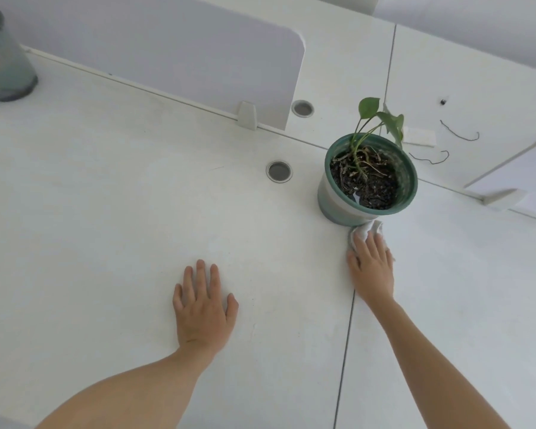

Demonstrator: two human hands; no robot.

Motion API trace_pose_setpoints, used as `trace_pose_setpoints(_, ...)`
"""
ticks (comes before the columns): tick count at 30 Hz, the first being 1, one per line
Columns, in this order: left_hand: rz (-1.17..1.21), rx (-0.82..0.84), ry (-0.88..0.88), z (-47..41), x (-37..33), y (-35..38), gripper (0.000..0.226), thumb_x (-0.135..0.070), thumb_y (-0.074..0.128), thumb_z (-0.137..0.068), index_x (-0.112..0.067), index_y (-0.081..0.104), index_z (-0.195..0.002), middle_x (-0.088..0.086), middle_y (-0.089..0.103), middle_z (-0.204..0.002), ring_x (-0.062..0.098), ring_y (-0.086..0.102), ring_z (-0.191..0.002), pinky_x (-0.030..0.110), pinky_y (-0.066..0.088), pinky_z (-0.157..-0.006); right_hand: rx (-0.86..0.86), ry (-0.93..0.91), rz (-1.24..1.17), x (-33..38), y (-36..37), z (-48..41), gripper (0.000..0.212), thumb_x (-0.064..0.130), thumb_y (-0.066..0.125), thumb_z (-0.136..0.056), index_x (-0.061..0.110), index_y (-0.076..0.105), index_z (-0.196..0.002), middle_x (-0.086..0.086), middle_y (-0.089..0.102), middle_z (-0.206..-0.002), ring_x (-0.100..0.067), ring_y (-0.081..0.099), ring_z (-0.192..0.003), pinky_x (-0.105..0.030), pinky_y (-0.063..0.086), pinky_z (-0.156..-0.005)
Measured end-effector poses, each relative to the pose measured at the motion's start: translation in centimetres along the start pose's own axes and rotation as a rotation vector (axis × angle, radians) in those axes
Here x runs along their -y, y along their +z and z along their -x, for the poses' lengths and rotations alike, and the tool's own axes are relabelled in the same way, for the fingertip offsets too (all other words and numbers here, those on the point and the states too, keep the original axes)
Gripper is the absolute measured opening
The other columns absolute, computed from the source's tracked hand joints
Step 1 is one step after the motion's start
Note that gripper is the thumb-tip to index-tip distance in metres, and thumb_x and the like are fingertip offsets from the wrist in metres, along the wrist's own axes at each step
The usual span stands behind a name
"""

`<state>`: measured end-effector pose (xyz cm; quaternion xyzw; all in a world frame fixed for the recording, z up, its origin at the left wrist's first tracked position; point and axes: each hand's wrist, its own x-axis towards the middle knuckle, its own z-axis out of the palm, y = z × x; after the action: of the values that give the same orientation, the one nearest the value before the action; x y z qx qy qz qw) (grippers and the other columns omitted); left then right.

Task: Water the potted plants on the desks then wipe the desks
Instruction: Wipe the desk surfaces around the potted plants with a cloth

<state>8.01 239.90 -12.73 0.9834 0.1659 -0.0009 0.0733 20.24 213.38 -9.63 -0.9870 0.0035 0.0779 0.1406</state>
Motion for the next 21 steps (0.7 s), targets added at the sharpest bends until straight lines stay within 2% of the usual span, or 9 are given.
trace_pose_setpoints(3,0.013,-0.017,0.006,0.0,0.0,0.1,0.059,-0.036,0.034,-0.077,-0.004,0.047,-0.124,0.023,0.056,-0.129,0.034,0.033,-0.121,0.046,0.024,-0.094,0.018,-0.148,-0.056,1.6,0.7,1.4,0.056,0.033,0.022,-0.088,0.008,0.044,-0.132,-0.017,0.037,-0.145,-0.030,0.022,-0.141,-0.040,0.018,-0.112)
trace_pose_setpoints(5,0.020,-0.029,0.008,0.0,0.0,0.2,0.058,-0.036,0.034,-0.077,-0.004,0.044,-0.125,0.023,0.056,-0.129,0.034,0.033,-0.121,0.046,0.023,-0.094,0.021,-0.138,-0.118,2.8,0.6,1.5,0.059,0.035,0.019,-0.087,0.006,0.045,-0.132,-0.018,0.042,-0.142,-0.030,0.027,-0.139,-0.036,0.020,-0.112)
trace_pose_setpoints(8,0.019,-0.034,0.006,0.0,0.0,0.3,0.058,-0.037,0.033,-0.077,-0.006,0.041,-0.126,0.022,0.056,-0.129,0.033,0.033,-0.122,0.046,0.024,-0.094,0.006,-0.141,-0.135,5.1,1.3,1.3,0.060,0.029,0.020,-0.086,-0.002,0.039,-0.133,-0.025,0.044,-0.138,-0.038,0.034,-0.134,-0.044,0.028,-0.109)
trace_pose_setpoints(10,0.023,-0.031,0.006,0.0,0.0,0.3,0.058,-0.037,0.034,-0.077,-0.006,0.042,-0.126,0.022,0.056,-0.129,0.033,0.033,-0.122,0.046,0.024,-0.095,0.039,-0.219,-0.078,7.0,2.3,1.1,0.058,0.026,0.027,-0.085,-0.004,0.038,-0.133,-0.027,0.045,-0.136,-0.041,0.037,-0.132,-0.051,0.033,-0.108)
trace_pose_setpoints(12,0.022,-0.030,0.005,0.0,0.0,0.2,0.058,-0.037,0.034,-0.077,-0.007,0.040,-0.126,0.022,0.056,-0.129,0.033,0.033,-0.122,0.045,0.024,-0.095,0.046,-0.284,-0.028,9.0,2.8,0.3,0.062,0.032,0.031,-0.087,-0.001,0.028,-0.139,-0.023,0.034,-0.145,-0.037,0.026,-0.138,-0.044,0.022,-0.115)
trace_pose_setpoints(15,0.023,-0.023,0.000,0.0,0.0,0.2,0.059,-0.038,0.034,-0.077,-0.008,0.039,-0.127,0.021,0.057,-0.129,0.032,0.033,-0.123,0.045,0.024,-0.096,0.033,-0.157,-0.077,11.9,2.9,-3.6,0.065,0.032,0.036,-0.093,0.002,0.009,-0.144,-0.016,0.012,-0.155,-0.028,0.003,-0.144,-0.035,0.002,-0.117)
trace_pose_setpoints(18,0.030,-0.009,0.000,0.1,0.0,0.1,0.059,-0.038,0.034,-0.077,-0.009,0.038,-0.127,0.020,0.057,-0.130,0.032,0.033,-0.123,0.045,0.024,-0.096,0.057,-0.087,-0.080,14.4,2.8,-7.6,0.065,0.032,0.035,-0.094,0.004,0.005,-0.145,-0.015,0.008,-0.156,-0.027,0.000,-0.144,-0.036,0.000,-0.117)
trace_pose_setpoints(21,0.026,0.005,-0.003,0.0,0.0,0.0,0.059,-0.038,0.034,-0.077,-0.009,0.038,-0.127,0.020,0.057,-0.130,0.032,0.033,-0.123,0.045,0.024,-0.097,0.130,-0.116,-0.057,15.7,3.0,-9.8,0.059,0.031,0.034,-0.093,0.013,0.011,-0.145,-0.011,0.005,-0.157,-0.027,-0.001,-0.144,-0.040,0.001,-0.116)
